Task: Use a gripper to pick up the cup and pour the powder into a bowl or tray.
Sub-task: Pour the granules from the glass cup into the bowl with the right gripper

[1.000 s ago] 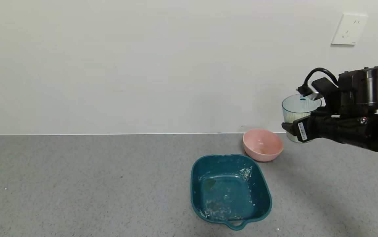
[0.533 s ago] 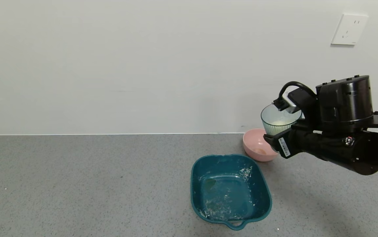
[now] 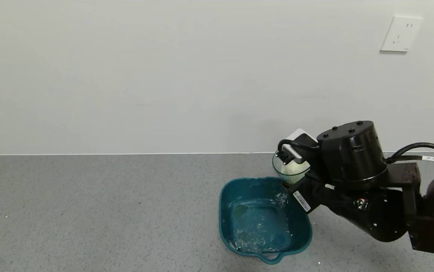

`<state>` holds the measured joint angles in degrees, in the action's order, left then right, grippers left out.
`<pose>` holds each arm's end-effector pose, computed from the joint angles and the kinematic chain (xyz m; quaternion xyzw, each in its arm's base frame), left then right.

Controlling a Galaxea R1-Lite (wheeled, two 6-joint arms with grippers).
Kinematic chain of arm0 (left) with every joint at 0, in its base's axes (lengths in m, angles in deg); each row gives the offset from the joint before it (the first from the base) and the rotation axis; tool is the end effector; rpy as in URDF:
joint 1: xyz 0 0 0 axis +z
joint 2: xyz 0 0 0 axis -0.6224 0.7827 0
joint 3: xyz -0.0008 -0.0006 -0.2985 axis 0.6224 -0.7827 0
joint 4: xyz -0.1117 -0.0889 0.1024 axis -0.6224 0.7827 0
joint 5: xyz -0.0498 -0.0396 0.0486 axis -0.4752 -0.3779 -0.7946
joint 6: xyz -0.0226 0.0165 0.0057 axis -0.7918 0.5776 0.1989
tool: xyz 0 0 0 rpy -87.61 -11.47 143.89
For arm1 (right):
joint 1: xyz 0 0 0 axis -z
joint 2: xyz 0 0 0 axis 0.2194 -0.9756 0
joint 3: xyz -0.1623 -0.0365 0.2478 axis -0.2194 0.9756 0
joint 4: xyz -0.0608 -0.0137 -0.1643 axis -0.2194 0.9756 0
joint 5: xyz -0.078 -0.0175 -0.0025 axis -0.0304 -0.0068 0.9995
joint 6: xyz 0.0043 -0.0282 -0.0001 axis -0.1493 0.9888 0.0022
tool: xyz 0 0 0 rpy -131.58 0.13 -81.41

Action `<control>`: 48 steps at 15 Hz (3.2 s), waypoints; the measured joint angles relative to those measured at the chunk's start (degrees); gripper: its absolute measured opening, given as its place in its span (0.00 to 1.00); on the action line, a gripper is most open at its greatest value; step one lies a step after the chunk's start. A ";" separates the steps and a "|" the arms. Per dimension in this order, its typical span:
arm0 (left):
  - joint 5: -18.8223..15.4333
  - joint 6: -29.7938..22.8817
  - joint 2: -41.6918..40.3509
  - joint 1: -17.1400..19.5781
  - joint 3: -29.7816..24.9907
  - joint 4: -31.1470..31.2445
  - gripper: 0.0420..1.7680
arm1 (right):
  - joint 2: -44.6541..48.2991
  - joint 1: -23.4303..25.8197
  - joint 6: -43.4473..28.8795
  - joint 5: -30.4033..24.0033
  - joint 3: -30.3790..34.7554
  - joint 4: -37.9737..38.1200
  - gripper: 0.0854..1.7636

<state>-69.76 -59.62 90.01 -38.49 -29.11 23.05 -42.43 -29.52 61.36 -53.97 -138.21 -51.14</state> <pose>-0.0310 0.0005 0.0768 -0.0267 -0.0041 0.0097 0.9996 0.2348 0.1924 0.1956 -0.2841 0.2024 0.1129 0.9304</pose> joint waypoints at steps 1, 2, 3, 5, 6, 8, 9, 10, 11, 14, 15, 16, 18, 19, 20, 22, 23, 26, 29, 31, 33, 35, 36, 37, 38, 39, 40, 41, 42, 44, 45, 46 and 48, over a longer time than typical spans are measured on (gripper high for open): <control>-0.02 0.00 0.00 0.00 0.00 0.02 0.97 | -0.59 -0.33 2.10 1.19 0.41 -0.04 0.75; -0.02 0.02 0.00 0.00 0.00 0.00 0.97 | -1.22 -0.50 4.55 2.93 0.88 -0.44 0.75; -0.02 0.02 0.00 0.00 0.00 0.00 0.97 | -1.82 -0.59 6.42 4.68 1.35 -0.77 0.75; -0.02 0.00 0.00 0.00 0.00 0.00 0.97 | -2.46 -0.69 8.37 5.35 1.88 -0.13 0.75; 0.00 0.02 0.00 0.00 0.00 0.00 0.97 | -2.62 -0.66 10.14 5.42 2.17 -0.13 0.75; 0.00 0.00 0.00 0.00 0.00 0.00 0.97 | -2.77 -0.55 14.31 5.55 3.04 -0.17 0.75; -0.02 0.02 0.00 0.00 0.00 0.00 0.97 | -2.77 -0.59 16.21 6.06 3.35 -0.15 0.75; 0.00 0.02 0.00 0.00 0.00 0.00 0.97 | -2.77 -0.66 17.77 7.01 3.47 -0.15 0.75; 0.00 0.00 0.00 0.00 0.00 0.00 0.97 | -2.82 -0.63 18.97 7.52 3.56 -0.13 0.75; 0.00 0.00 0.00 0.00 0.00 0.00 0.97 | -3.10 -0.52 22.65 7.67 3.58 -0.11 0.75; -0.02 0.00 0.00 0.00 0.00 0.02 0.97 | -3.19 -0.48 24.53 7.67 3.58 -0.13 0.75; -0.02 0.00 0.00 0.00 0.00 0.00 0.97 | -3.21 -0.39 26.71 7.67 3.56 -0.15 0.75; -0.02 0.00 0.00 0.00 0.00 0.02 0.97 | -3.21 -0.04 32.00 7.64 3.35 -0.50 0.75; -0.02 0.00 0.00 0.00 0.00 0.04 0.97 | -3.21 0.20 34.37 7.64 3.17 -0.67 0.75; 0.00 0.00 0.00 0.00 0.00 0.00 0.97 | -3.23 0.44 36.41 7.64 3.02 -0.78 0.75; -0.02 0.00 0.00 0.00 0.00 0.00 0.97 | -3.28 0.83 40.68 7.67 2.91 -0.83 0.75; -0.02 0.02 0.00 0.00 0.00 0.00 0.97 | -3.28 1.10 42.70 7.64 2.89 -0.85 0.75; -0.02 0.00 0.00 0.00 0.00 0.02 0.97 | -3.29 1.68 47.60 7.64 2.86 -0.77 0.75; -0.02 0.00 0.00 0.00 0.00 0.00 0.97 | -3.29 1.88 52.89 10.12 2.76 -0.83 0.75; 0.00 0.00 -0.02 0.00 0.00 0.00 0.97 | -3.29 1.79 56.72 10.84 2.69 -1.05 0.75; 0.00 0.00 0.00 0.00 0.00 0.00 0.97 | -3.39 1.71 59.30 10.92 2.54 -1.16 0.75; 0.00 0.00 0.00 0.00 0.00 0.02 0.97 | -3.72 1.62 60.87 10.95 2.06 -1.13 0.75; -0.02 0.02 0.00 0.00 0.00 0.00 0.97 | -4.00 1.35 61.50 10.95 1.71 -1.11 0.75; -0.02 0.02 0.00 0.00 0.00 0.02 0.97 | -4.35 1.10 62.16 11.03 1.46 -1.11 0.75; -0.02 0.00 0.00 0.00 0.00 0.00 0.97 | -4.66 0.85 63.15 11.36 1.24 -1.11 0.75; 0.00 0.00 0.00 0.00 0.00 -0.02 0.97 | -4.91 0.63 64.33 11.80 0.96 -1.13 0.75; 0.00 0.00 0.00 0.00 0.00 0.00 0.97 | -5.05 0.40 65.20 11.86 0.68 -1.11 0.75; 0.00 0.00 0.00 0.00 0.00 0.00 0.97 | -5.16 0.22 66.29 11.89 0.38 -1.11 0.75; 0.00 0.02 0.00 0.00 0.00 0.00 0.97 | -5.24 0.18 67.56 11.89 0.00 -1.11 0.75; -0.02 0.02 0.00 0.00 0.00 0.00 0.97 | -5.62 0.13 69.19 12.87 -0.45 -1.13 0.75; 0.00 0.00 0.00 0.00 0.00 0.00 0.97 | -5.81 -0.13 69.55 13.42 -0.48 -1.08 0.75; -0.02 0.02 0.00 0.00 0.00 0.00 0.97 | -5.94 -0.55 70.16 13.79 -0.50 -1.00 0.75; 0.00 0.00 0.00 0.00 0.00 0.00 0.97 | -6.07 -0.91 72.30 14.28 -0.85 -1.16 0.75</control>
<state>-69.76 -59.62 90.01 -38.49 -29.11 23.05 -48.50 -30.43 133.66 -39.69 -139.06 -52.30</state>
